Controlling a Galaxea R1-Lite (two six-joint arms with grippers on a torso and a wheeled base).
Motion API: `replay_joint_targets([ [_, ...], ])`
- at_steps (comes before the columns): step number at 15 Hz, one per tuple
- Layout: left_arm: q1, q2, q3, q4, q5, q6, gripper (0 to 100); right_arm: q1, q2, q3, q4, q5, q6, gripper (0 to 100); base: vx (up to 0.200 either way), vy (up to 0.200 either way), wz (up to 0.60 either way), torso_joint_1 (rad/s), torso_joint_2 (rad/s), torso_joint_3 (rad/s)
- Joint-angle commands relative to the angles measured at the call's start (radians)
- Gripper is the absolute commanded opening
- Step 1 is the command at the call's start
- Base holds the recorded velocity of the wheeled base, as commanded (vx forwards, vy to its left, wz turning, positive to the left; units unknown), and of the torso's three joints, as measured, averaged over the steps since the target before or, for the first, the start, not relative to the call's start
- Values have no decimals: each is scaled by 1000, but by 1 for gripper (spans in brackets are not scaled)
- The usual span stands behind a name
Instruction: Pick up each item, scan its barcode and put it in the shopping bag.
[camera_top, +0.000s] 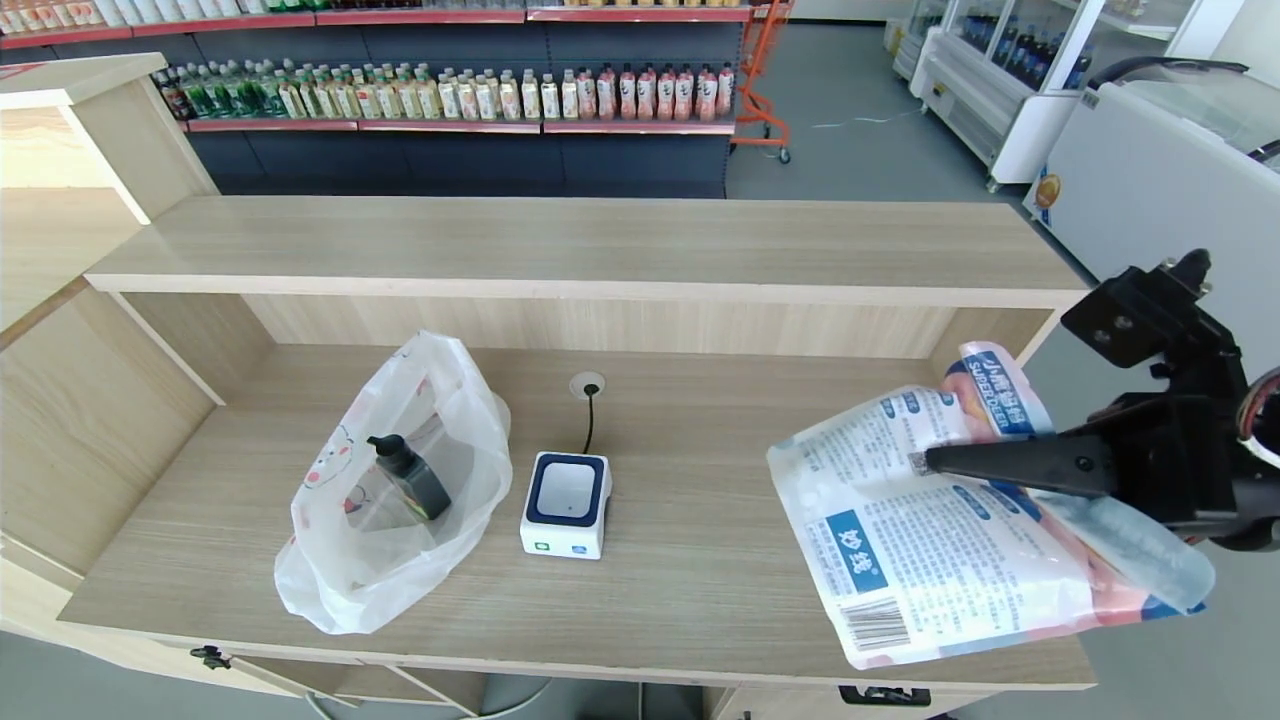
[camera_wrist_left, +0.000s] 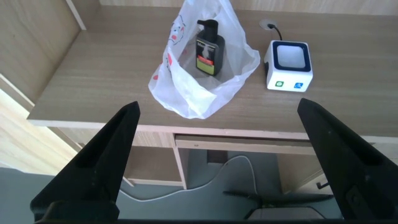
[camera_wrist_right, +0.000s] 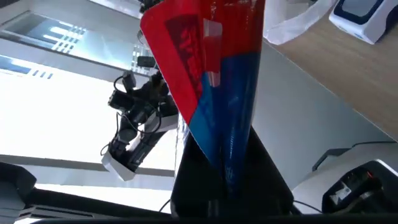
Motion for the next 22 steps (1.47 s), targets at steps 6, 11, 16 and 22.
replay_joint_targets([
  [6,0,0,0,0,1,0,100,85,-29,57,9,-3,-74,0,0,0,0,0,0,0],
  [11,0,0,0,0,1,0,100,132,-48,59,40,-3,-72,0,0,0,0,0,0,0],
  [16,0,0,0,0,-1,0,100,149,-59,56,54,-6,-72,0,0,0,0,0,0,0],
  [22,0,0,0,0,-1,0,100,149,-61,56,52,-40,-75,0,0,0,0,0,0,0],
])
